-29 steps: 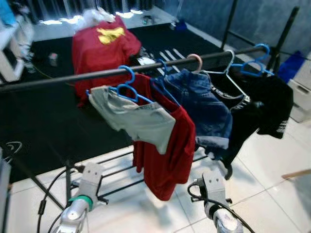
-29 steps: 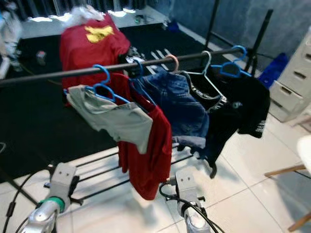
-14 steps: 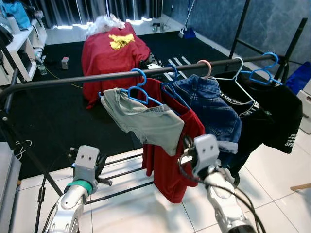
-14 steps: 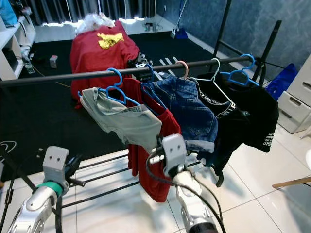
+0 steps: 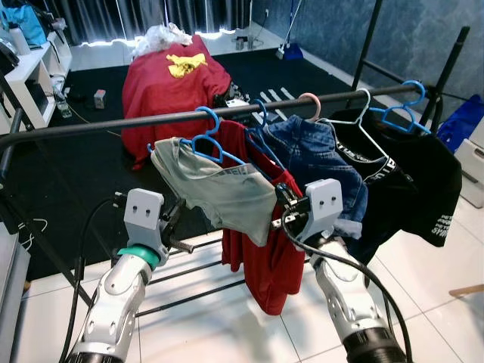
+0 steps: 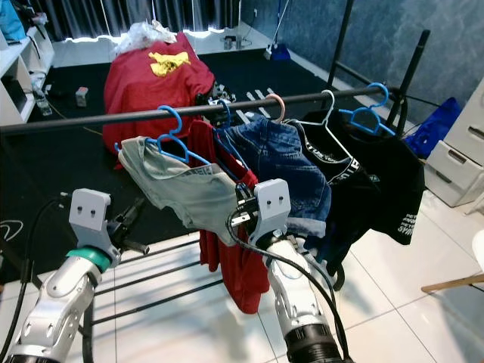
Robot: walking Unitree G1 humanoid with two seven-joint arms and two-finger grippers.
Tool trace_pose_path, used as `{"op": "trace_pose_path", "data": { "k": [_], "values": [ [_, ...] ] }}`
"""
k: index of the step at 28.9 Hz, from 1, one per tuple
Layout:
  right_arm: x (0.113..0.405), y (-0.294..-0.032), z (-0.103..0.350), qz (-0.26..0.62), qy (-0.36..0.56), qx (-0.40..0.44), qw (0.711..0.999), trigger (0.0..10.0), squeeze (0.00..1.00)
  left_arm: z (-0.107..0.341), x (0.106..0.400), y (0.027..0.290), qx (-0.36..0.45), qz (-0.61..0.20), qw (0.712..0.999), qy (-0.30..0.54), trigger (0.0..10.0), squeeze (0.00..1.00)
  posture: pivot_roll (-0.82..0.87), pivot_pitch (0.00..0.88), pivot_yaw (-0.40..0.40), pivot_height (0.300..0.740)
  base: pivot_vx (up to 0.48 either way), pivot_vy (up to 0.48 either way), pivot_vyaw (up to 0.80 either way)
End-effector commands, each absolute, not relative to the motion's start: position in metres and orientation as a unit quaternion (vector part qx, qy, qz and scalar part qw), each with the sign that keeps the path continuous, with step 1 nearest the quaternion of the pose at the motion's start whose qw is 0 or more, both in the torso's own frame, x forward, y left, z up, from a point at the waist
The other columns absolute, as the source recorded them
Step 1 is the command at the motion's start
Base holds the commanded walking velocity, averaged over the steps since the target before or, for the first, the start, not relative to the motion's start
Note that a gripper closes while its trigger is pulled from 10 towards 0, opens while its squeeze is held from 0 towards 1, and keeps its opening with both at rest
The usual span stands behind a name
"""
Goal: Hang hanger
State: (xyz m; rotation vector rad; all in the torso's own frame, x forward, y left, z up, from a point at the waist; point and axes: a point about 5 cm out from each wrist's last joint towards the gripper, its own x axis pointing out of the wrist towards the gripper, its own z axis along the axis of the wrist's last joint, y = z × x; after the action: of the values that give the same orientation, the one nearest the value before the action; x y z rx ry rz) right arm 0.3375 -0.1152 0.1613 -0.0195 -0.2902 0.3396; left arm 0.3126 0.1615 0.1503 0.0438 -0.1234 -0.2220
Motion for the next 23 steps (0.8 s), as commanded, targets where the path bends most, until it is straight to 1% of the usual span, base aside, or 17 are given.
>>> {"op": "trace_pose_path", "data": {
  "k": [1,4,5,14,16,23],
  "values": [
    [0.336,-0.114,0.155,0.160,-0.130,-0.011,0.978,10.0,0.00,0.150,0.310,0.160,0.043,-0.109,0.991,-0.065,10.0,0.00,-0.06,0.054,0.060,0.740,0.000,0.000,0.44],
    [0.336,-0.114,0.155,0.155,-0.130,-0.014,0.979,10.0,0.00,0.151,0.311,0.159,0.048,-0.106,0.991,-0.072,10.0,0.00,-0.06,0.054,0.062,0.740,0.000,0.000,0.56],
    [0.336,-0.114,0.156,0.155,-0.133,-0.018,0.979,10.0,0.00,0.152,0.313,0.159,0.051,-0.099,0.991,-0.078,10.0,0.00,-0.07,0.053,0.062,0.740,0.480,0.000,0.80],
    [0.335,-0.118,0.162,0.163,-0.134,-0.012,0.977,10.0,0.00,0.155,0.312,0.156,0.051,-0.088,0.992,-0.076,10.0,0.00,-0.07,0.059,0.051,0.740,0.480,0.000,0.00],
    [0.334,-0.118,0.166,0.166,-0.141,-0.029,0.975,10.0,0.00,0.152,0.311,0.155,0.046,-0.087,0.993,-0.064,10.0,0.00,-0.07,0.064,0.049,0.740,0.277,0.000,0.00],
    [0.329,-0.113,0.172,0.192,-0.158,-0.058,0.967,10.0,0.00,0.150,0.309,0.155,0.040,-0.083,0.994,-0.063,10.0,0.00,-0.08,0.068,0.047,0.740,0.000,0.000,0.00]
  ]
}}
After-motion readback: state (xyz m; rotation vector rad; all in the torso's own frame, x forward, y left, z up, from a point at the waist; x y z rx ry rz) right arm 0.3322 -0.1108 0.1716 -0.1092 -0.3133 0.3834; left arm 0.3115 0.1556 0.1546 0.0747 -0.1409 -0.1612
